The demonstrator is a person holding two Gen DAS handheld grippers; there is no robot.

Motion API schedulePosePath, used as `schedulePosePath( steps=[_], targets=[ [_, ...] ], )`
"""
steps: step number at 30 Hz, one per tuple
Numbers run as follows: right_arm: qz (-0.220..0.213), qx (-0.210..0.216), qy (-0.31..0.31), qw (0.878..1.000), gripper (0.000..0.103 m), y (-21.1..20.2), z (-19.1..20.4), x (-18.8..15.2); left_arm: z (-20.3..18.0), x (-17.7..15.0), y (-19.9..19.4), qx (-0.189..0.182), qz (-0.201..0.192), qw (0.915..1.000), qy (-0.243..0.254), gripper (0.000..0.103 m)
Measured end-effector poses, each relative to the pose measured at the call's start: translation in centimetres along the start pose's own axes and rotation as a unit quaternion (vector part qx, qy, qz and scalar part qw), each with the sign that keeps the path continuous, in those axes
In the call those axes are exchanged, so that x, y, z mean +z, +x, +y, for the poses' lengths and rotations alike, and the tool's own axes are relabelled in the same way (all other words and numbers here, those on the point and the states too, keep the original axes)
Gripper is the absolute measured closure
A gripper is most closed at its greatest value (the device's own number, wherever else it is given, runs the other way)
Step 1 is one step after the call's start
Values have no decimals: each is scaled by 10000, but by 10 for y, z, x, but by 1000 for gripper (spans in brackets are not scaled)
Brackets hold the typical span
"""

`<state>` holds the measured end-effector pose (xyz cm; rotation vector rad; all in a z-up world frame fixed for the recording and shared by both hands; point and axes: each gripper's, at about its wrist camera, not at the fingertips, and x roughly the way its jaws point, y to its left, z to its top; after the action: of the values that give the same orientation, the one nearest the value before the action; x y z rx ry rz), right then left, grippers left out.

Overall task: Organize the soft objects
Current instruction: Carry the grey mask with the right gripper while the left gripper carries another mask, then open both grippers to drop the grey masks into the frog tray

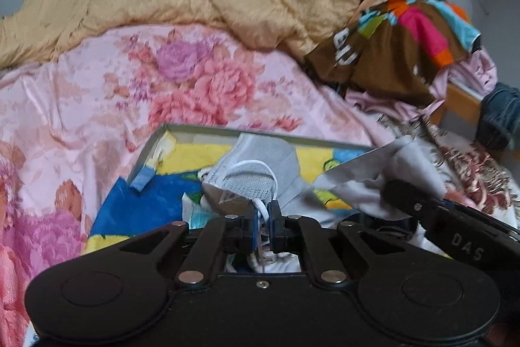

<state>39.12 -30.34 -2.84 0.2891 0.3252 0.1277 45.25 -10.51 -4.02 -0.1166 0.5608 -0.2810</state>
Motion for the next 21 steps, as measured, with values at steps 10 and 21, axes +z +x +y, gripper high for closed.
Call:
schedulePosePath(
  steps=[10, 21],
  targets=[
    [116, 27, 299, 9995, 41, 2, -12, 3, 8, 5, 7, 197, 347, 9989, -246, 83],
    [350, 102, 713, 9968, 15, -3, -31, 6, -5, 7, -9, 341, 327, 9987, -170, 47]
  ],
)
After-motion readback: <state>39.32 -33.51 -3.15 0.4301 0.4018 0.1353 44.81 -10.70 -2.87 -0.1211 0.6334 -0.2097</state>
